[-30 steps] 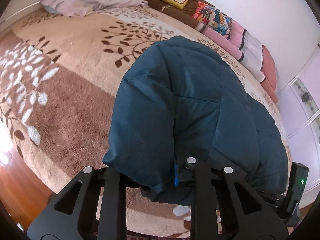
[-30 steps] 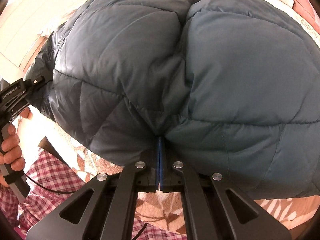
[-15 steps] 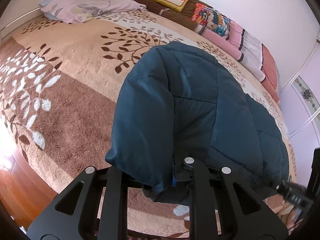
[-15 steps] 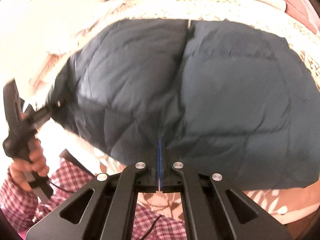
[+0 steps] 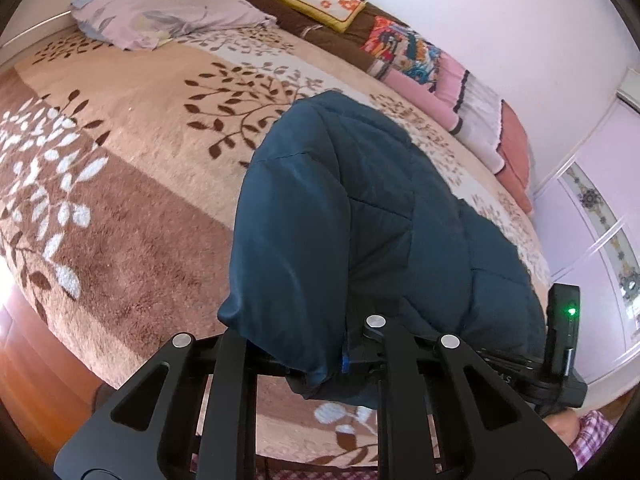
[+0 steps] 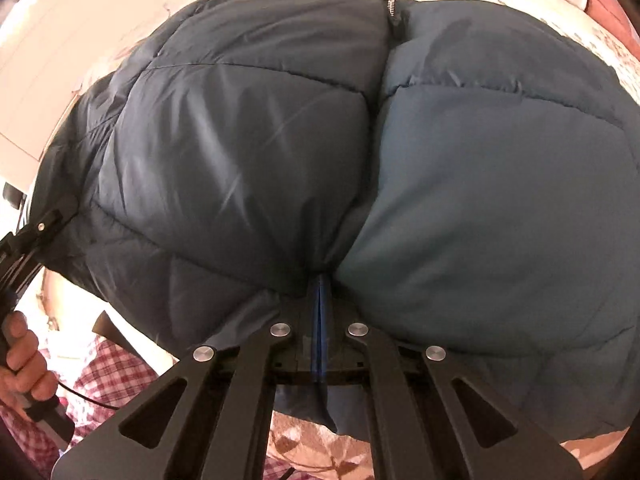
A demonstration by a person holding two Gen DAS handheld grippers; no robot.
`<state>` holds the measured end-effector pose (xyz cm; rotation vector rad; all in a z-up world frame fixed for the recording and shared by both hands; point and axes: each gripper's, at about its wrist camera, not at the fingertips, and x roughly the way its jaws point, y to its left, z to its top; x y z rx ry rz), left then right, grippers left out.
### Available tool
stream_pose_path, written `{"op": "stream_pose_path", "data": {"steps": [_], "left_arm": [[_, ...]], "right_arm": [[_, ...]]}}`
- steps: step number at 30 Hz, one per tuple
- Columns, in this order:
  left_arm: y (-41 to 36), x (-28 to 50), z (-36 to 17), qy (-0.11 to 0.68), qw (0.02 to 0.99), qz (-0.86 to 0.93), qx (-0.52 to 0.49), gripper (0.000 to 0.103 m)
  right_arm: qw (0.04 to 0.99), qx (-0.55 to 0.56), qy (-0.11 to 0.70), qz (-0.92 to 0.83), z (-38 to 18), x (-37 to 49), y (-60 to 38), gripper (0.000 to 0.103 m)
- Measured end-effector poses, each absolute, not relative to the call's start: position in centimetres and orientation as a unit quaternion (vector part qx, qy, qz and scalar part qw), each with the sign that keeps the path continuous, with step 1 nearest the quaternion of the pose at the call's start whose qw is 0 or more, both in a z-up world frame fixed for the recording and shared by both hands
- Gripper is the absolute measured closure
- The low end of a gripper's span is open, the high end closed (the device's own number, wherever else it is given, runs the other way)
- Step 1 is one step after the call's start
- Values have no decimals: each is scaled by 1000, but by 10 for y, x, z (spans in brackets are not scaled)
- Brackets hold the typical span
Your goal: Fold large clothes
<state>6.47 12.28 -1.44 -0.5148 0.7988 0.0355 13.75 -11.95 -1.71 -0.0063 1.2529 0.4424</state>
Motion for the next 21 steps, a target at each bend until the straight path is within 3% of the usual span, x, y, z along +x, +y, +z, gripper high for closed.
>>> {"op": "stream_pose_path", "data": {"steps": [11, 21], "left_arm": [[111, 58, 18, 363, 902, -6, -233, 88], [40, 57, 88, 322, 932, -58, -153, 89]], "right_arm": [[834, 113, 505, 192, 45, 152, -195, 102], [803, 137, 554, 170, -10, 179, -204, 100]]}}
